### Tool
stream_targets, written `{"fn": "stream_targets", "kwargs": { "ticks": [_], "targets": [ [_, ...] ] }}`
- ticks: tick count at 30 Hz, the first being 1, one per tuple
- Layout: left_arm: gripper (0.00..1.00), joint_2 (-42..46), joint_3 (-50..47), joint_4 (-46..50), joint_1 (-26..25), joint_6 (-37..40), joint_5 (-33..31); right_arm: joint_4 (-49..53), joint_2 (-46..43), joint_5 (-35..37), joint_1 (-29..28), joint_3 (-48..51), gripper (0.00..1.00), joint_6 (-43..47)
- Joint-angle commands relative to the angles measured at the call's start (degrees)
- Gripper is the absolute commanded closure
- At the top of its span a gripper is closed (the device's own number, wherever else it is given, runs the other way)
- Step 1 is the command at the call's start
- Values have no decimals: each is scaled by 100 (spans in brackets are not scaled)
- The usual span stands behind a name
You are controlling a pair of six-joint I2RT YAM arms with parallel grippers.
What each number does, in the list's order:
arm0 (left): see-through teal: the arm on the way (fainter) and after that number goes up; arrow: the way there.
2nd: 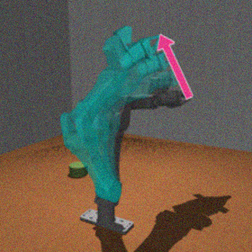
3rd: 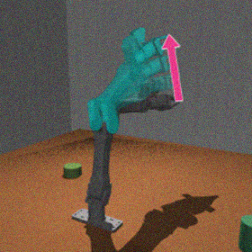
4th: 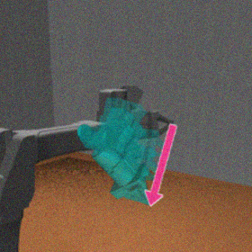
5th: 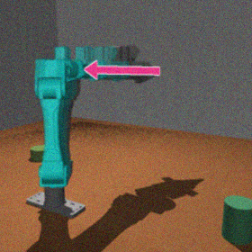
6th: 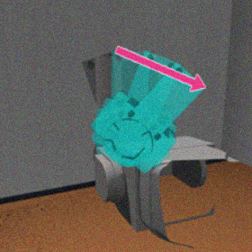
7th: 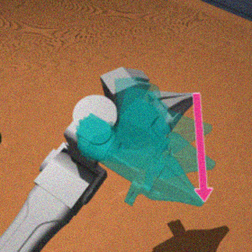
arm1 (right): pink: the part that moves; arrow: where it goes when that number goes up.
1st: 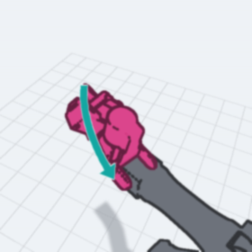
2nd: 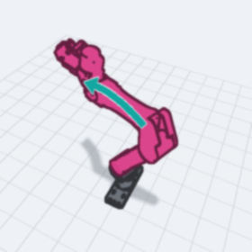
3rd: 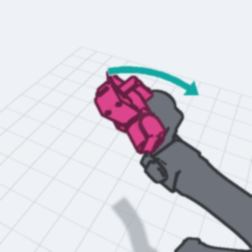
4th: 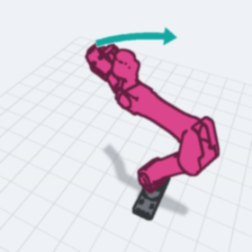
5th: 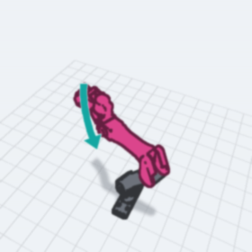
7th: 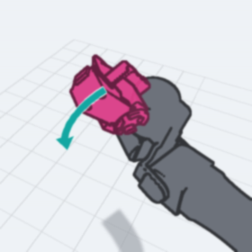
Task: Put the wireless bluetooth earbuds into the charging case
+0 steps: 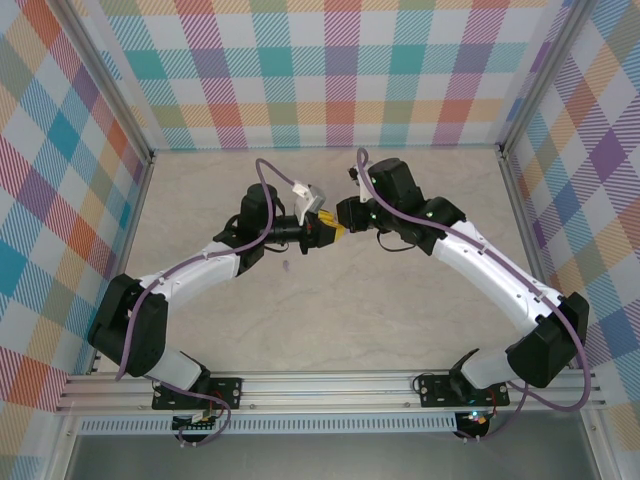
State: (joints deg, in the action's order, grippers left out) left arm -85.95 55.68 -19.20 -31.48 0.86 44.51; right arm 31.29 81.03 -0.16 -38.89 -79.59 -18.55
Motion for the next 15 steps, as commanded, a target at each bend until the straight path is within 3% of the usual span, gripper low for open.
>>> {"fn": "stream_targets", "kwargs": {
  "ticks": [1,15],
  "targets": [
    [91,157,215,-153,-77,-42,89,-114,-62,95,-48,-88,79,122],
    [91,96,320,-198,-77,-132,-59,136,61,-52,-144,-226,78,325]
  ]
}}
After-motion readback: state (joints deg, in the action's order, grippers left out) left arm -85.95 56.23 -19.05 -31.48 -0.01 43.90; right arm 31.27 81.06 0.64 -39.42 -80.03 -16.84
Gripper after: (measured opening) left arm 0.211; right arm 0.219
